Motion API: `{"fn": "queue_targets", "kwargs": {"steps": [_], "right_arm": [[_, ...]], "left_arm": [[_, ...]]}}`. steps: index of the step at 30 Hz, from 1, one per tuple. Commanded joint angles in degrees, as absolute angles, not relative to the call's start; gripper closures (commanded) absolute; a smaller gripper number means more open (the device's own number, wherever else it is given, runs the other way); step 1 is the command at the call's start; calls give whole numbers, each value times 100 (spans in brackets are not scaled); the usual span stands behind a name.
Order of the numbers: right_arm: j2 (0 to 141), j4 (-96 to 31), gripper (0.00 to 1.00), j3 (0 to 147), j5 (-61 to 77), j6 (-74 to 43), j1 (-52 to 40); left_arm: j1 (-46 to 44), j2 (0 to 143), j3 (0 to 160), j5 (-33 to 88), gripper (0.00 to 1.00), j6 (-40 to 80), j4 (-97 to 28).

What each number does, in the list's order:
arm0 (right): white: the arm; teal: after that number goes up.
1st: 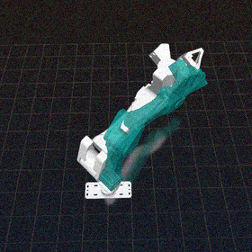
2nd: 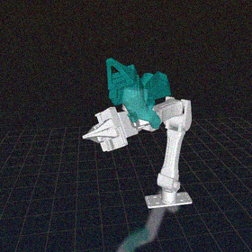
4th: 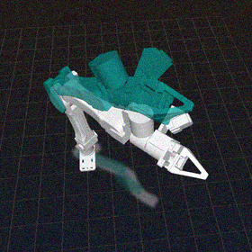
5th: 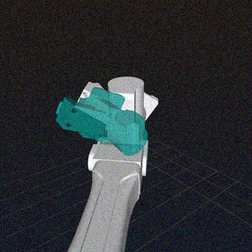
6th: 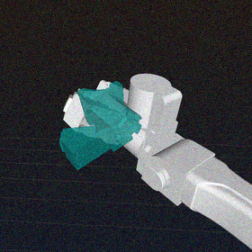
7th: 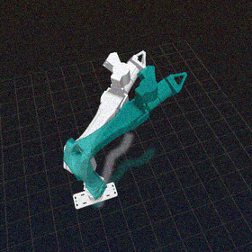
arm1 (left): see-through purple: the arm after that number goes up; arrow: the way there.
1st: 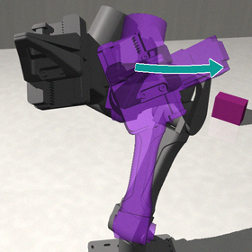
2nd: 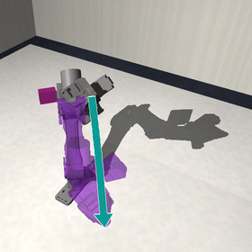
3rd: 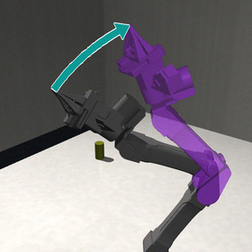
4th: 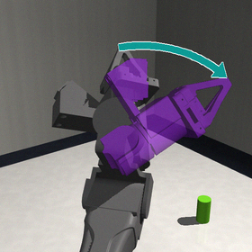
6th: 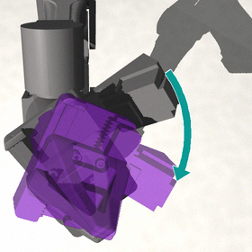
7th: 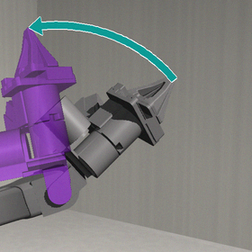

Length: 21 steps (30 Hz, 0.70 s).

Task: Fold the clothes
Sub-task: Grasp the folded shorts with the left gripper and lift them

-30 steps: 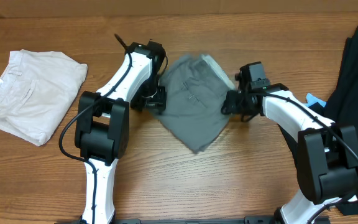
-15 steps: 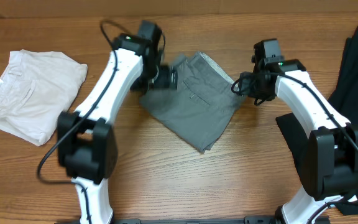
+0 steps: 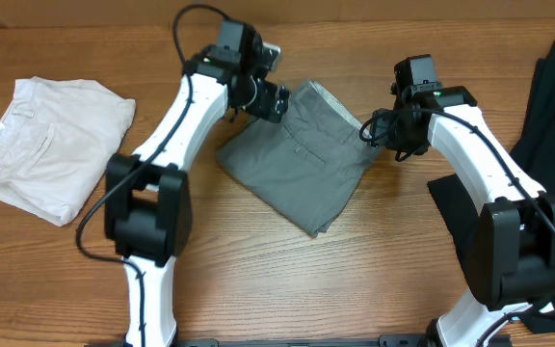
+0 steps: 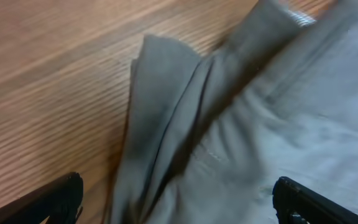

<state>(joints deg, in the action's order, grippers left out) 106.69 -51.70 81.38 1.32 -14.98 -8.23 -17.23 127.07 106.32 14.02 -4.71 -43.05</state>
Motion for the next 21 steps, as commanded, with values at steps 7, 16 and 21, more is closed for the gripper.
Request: {"fn": "queue_targets", "kwargs": {"steps": [7, 16, 21], "right_arm": [[10672, -5218, 38, 8267, 180, -1531, -797], [10672, -5419, 38, 8267, 176, -1529, -797], [10672, -5417, 38, 8267, 176, -1529, -797]], "left_arm": [[-1844, 13568, 10639, 1955, 0, -617, -4034], [-1999, 13981, 10637, 2001, 44, -602, -4027], [-1881, 13845, 10938, 1994, 96, -604, -4204]]}}
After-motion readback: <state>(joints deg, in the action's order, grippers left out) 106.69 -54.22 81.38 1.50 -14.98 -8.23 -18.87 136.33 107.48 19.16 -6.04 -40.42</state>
